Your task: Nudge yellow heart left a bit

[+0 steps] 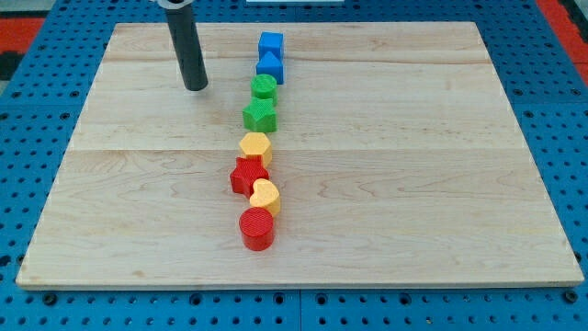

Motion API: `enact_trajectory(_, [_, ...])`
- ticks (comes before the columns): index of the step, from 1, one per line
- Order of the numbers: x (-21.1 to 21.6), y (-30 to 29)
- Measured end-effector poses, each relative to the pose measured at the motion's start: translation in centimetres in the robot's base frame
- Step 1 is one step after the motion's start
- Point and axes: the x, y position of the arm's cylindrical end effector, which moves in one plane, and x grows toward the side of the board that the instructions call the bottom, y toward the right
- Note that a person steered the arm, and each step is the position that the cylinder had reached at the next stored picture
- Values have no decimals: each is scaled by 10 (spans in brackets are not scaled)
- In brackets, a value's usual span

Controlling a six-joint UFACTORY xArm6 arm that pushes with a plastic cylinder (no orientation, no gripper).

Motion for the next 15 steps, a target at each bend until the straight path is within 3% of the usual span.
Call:
enact_trajectory(3, [0, -17])
enact_trajectory(5, [37, -27])
enact_trajectory(7, [133, -20])
enact_trajectory(9, [266, 6])
enact_trajectory(10, [293, 22])
enact_trajectory(12, [285, 148])
enact_trajectory(13, [271, 185])
enact_trajectory(15, [200, 185])
